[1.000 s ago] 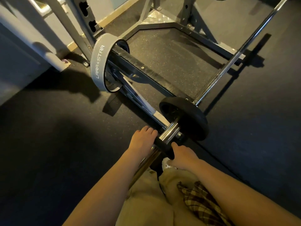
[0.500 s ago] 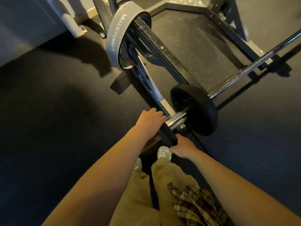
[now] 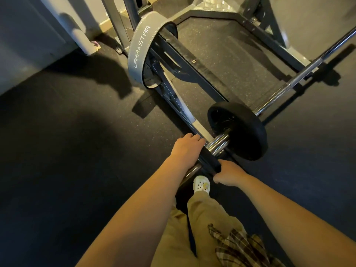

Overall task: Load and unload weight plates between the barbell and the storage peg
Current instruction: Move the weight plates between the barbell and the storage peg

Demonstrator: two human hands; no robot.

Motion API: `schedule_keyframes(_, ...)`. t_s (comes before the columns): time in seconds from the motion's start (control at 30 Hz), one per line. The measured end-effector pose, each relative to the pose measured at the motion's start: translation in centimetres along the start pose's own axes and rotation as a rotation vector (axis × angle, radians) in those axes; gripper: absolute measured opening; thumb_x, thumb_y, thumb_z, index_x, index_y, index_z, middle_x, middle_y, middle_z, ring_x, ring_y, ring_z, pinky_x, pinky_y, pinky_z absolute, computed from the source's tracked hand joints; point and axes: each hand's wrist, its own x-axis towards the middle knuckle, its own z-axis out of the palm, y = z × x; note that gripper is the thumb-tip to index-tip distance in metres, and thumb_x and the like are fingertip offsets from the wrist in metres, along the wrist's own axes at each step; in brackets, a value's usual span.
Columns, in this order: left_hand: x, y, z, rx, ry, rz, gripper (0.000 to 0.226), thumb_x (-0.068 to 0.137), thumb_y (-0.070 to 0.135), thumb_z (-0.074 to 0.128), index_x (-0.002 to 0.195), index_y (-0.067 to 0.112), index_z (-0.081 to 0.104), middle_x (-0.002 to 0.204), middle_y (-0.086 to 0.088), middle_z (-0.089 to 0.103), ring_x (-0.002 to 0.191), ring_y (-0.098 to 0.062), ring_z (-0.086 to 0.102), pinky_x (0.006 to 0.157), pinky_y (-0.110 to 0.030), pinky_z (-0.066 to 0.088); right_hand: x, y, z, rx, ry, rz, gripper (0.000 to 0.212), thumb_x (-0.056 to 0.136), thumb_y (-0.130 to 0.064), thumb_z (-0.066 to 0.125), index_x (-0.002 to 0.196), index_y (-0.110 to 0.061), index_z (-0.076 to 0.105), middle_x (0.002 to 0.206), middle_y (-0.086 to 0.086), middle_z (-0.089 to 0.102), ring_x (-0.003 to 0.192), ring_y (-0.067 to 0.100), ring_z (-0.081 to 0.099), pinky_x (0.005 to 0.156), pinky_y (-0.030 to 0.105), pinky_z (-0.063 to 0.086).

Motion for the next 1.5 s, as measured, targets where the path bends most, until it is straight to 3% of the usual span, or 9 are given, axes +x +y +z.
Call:
schedule_keyframes(0.17, -0.2, 0.0, 1.0, -0.024, 0.009, 0.008, 0.064, 0.084, 0.012, 0.069, 0.14, 0.018, 0.038, 0.145, -0.004, 0.04, 0.141, -0.028, 0.029, 0.106, -0.043, 0.043, 0.2, -0.2, -1.2, -0.143, -0.089, -0.021, 0.05, 0.077, -0.023, 0.071, 0.122, -0.026, 0.048, 0.109, 0.0, 0.059, 0.094, 0.017, 0.058, 0.08, 0.031, 0.05)
schedule_keyframes(0.33, -0.6, -1.7, 1.8, -0.124, 0.028, 0.071, 0.057, 0.088, 0.011, 0.065, 0.139, 0.023, 0.041, 0.149, 0.001, 0.038, 0.146, -0.022, 0.02, 0.112, -0.044, 0.036, -2.1, -0.2, 3.9, 0.078, 0.328, 0.045, 0.025, 0.088, -0.026, 0.064, 0.111, -0.022, 0.054, 0.1, -0.003, 0.063, 0.093, 0.015, 0.063, 0.081, 0.029, 0.051)
schedule_keyframes(0.6, 0.0, -1.8, 1.5, -0.215, 0.047, -0.046, 0.048, 0.087, 0.013, 0.066, 0.129, 0.022, 0.047, 0.136, 0.0, 0.048, 0.129, -0.019, 0.043, 0.105, -0.038, 0.043, -0.9, -1.2, -0.1, -0.085, 0.1, -0.005, 0.019, 0.085, -0.026, 0.065, 0.102, -0.022, 0.059, 0.092, -0.003, 0.062, 0.085, 0.013, 0.061, 0.073, 0.026, 0.047)
schedule_keyframes(0.73, 0.1, -2.2, 0.7, -0.198, -0.02, -0.045, 0.047, 0.085, 0.008, 0.066, 0.126, 0.021, 0.046, 0.133, -0.001, 0.048, 0.125, -0.02, 0.045, 0.102, -0.041, 0.045, -1.9, -1.9, 2.3, -0.1, 0.304, 0.026, 0.019, 0.089, -0.034, 0.062, 0.102, -0.021, 0.055, 0.089, -0.005, 0.058, 0.08, 0.012, 0.057, 0.067, 0.025, 0.042)
schedule_keyframes(0.93, -0.9, -1.6, 1.6, -0.184, 0.034, -0.06, 0.053, 0.086, 0.011, 0.065, 0.133, 0.02, 0.042, 0.139, 0.0, 0.043, 0.135, -0.02, 0.035, 0.103, -0.042, 0.044, -1.8, -0.4, 2.9, -0.091, 0.286, -0.032, 0.028, 0.091, -0.037, 0.061, 0.114, -0.023, 0.055, 0.092, -0.005, 0.061, 0.085, 0.013, 0.061, 0.071, 0.025, 0.045)
schedule_keyframes(1.13, -2.4, -0.9, 2.3, 0.005, 0.065, 0.063, 0.055, 0.09, 0.018, 0.063, 0.138, 0.022, 0.037, 0.147, 0.0, 0.034, 0.142, -0.024, 0.022, 0.097, -0.039, 0.046, -2.3, 1.3, 4.8, 0.128, 0.206, 0.001, 0.048, 0.089, -0.032, 0.066, 0.133, -0.025, 0.046, 0.122, -0.001, 0.061, 0.117, 0.018, 0.058, 0.097, 0.035, 0.048)
schedule_keyframes(1.27, -2.9, -1.7, 2.8, -0.071, 0.087, 0.074, 0.052, 0.091, 0.016, 0.061, 0.136, 0.026, 0.038, 0.148, 0.006, 0.032, 0.146, -0.021, 0.014, 0.098, -0.043, 0.045, -2.6, 0.9, 5.0, 0.083, 0.222, -0.035, 0.038, 0.09, -0.033, 0.065, 0.124, -0.026, 0.05, 0.112, -0.003, 0.064, 0.106, 0.016, 0.062, 0.086, 0.029, 0.05)
schedule_keyframes(1.4, -2.0, -4.3, 2.5, -0.288, 0.007, -0.109, 0.04, 0.088, 0.013, 0.061, 0.121, 0.028, 0.046, 0.133, 0.006, 0.047, 0.123, -0.018, 0.048, 0.096, -0.042, 0.046, -3.4, -1.6, 3.8, -0.08, 0.315, -0.132, 0.026, 0.093, -0.041, 0.057, 0.112, -0.023, 0.056, 0.094, -0.006, 0.065, 0.085, 0.01, 0.065, 0.076, 0.028, 0.054)
schedule_keyframes(1.5, -1.4, -6.3, 2.3, -0.292, -0.128, -0.143, 0.033, 0.091, 0.009, 0.056, 0.116, 0.028, 0.046, 0.125, 0.002, 0.053, 0.105, -0.022, 0.058, 0.092, -0.044, 0.047, -3.4, -4.0, 2.8, -0.212, 0.328, -0.184, 0.031, 0.094, -0.046, 0.053, 0.11, -0.02, 0.056, 0.097, -0.001, 0.065, 0.089, 0.016, 0.066, 0.079, 0.033, 0.055)
